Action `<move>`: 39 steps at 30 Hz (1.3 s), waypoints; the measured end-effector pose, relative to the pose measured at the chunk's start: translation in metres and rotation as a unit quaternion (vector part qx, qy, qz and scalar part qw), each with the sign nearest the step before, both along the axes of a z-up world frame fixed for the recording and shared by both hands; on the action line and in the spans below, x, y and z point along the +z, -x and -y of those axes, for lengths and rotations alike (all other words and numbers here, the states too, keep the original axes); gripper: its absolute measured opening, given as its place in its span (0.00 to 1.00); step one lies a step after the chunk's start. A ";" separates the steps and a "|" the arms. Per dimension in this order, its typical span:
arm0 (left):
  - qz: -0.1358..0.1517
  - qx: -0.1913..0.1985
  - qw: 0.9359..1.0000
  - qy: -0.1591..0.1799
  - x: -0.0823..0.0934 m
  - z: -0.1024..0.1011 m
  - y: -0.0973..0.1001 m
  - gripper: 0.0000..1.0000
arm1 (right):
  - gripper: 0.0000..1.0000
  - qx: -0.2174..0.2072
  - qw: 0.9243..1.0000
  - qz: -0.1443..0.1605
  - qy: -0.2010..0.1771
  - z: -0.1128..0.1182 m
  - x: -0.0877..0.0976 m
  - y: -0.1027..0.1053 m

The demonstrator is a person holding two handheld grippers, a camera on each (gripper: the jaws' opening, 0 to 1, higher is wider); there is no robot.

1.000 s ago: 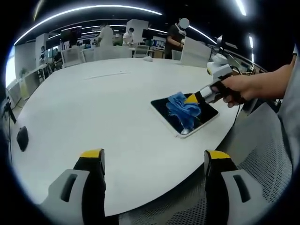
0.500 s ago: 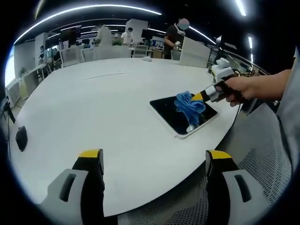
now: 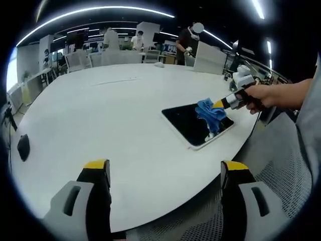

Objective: Wipe the mirror surface with the cleaning cloth until all visible marks leave the cleaned area.

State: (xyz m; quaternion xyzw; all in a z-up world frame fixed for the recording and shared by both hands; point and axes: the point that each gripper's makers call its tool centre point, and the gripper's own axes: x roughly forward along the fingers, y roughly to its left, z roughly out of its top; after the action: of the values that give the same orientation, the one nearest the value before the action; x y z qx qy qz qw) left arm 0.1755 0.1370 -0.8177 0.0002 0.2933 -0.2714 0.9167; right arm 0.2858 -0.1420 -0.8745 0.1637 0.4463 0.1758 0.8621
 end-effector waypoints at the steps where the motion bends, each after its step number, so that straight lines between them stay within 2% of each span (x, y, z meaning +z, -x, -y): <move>1: 0.001 0.000 1.000 -0.001 0.000 0.000 0.000 0.91 | 0.00 -0.002 1.000 0.000 0.001 0.003 0.001 0.001; 10: 0.004 0.003 1.000 0.003 0.005 0.003 0.000 0.89 | 0.00 -0.029 1.000 -0.006 0.012 0.033 -0.002 -0.002; 18: 0.004 0.004 1.000 0.005 0.003 0.000 -0.001 0.89 | 0.00 -0.034 0.999 -0.006 0.020 0.043 -0.002 -0.001; 32: 0.003 0.004 1.000 0.006 0.003 0.000 -0.001 0.87 | 0.01 -0.030 0.999 -0.003 0.035 0.042 -0.004 0.001; 39: 0.003 0.003 1.000 0.007 0.004 0.002 0.000 0.87 | 0.04 -0.030 0.999 0.010 0.038 0.039 -0.001 -0.004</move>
State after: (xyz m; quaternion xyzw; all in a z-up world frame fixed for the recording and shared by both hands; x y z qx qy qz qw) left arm 0.1755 0.1354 -0.8140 -0.0059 0.2890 -0.2710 0.9182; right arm 0.2900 -0.1809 -0.8759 0.1428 0.4389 0.1346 0.8769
